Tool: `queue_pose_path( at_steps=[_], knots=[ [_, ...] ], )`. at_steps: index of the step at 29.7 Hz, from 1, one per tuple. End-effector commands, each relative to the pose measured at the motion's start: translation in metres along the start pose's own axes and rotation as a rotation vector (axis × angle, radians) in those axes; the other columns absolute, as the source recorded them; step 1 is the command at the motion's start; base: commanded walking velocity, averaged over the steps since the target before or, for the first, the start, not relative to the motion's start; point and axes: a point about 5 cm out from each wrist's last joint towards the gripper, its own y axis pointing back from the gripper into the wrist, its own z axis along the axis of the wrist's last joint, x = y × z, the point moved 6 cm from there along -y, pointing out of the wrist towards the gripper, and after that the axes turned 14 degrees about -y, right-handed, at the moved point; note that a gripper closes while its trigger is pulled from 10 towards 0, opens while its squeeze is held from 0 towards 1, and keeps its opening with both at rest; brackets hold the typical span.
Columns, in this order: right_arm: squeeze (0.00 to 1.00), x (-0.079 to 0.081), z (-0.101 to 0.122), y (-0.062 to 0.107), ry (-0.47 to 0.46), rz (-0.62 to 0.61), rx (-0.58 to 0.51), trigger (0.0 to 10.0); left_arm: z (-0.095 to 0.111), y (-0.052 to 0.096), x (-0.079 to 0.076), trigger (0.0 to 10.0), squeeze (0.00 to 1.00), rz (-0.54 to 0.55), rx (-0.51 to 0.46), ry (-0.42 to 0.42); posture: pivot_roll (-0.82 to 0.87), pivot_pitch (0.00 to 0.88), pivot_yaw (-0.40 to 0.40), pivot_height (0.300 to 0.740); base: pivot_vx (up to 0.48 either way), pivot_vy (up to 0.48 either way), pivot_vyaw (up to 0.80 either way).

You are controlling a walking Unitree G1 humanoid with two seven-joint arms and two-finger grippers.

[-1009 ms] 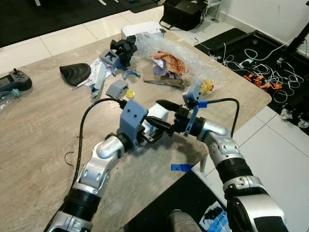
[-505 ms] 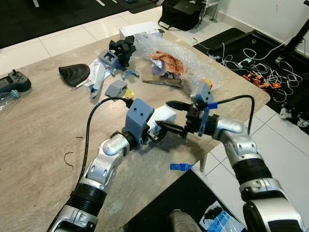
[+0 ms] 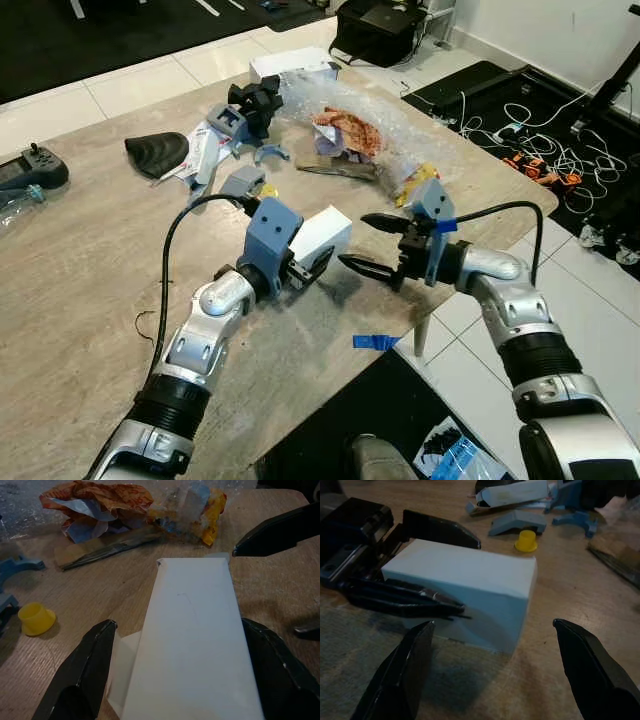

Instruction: Picking trash to rubbish bin

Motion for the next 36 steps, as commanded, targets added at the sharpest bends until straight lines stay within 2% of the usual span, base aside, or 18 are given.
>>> queue_pose_path(
  at_steps=[1,7,10,17,18,35,36],
  knots=[
    [0.0,0.005,0.0,-0.001,-0.012,0.015,-0.016,10.0,-0.003,0.001,0.002,10.0,0.0,0.002,0.005,-0.008,-0.04,0.094,0.001,0.74,0.0,0.0,0.0],
    [0.0,-0.003,0.016,-0.004,0.005,-0.039,-0.113,10.0,0.003,0.004,-0.005,10.0,0.0,-0.051,-0.036,0.02,-0.04,0.095,0.004,0.74,0.0,0.0,0.0],
    [0.0,-0.006,0.017,-0.001,0.004,-0.044,-0.105,10.0,0.004,0.006,-0.012,10.0,0.0,-0.097,-0.046,0.026,-0.04,0.094,0.006,0.74,0.0,0.0,0.0],
    [0.0,-0.006,0.015,0.0,-0.004,-0.041,-0.096,10.0,0.001,0.007,-0.014,10.0,0.0,-0.109,-0.034,0.019,-0.04,0.092,0.006,0.74,0.0,0.0,0.0],
    [0.0,-0.004,0.015,-0.001,-0.007,-0.039,-0.1,10.0,0.0,0.007,-0.015,0.0,0.0,-0.115,-0.03,0.023,-0.04,0.092,0.007,0.74,0.0,0.0,0.0],
    [0.0,-0.01,0.033,0.005,-0.02,-0.092,-0.203,10.0,0.002,0.009,-0.008,0.0,0.0,-0.101,-0.041,0.028,-0.04,0.086,0.009,0.74,0.0,0.0,0.0],
    [0.0,-0.011,0.036,0.006,-0.014,-0.104,-0.217,10.0,0.003,0.009,-0.004,4.4,0.0,-0.082,-0.04,0.02,-0.05,0.078,0.012,0.74,0.0,0.0,0.0]
  ],
)
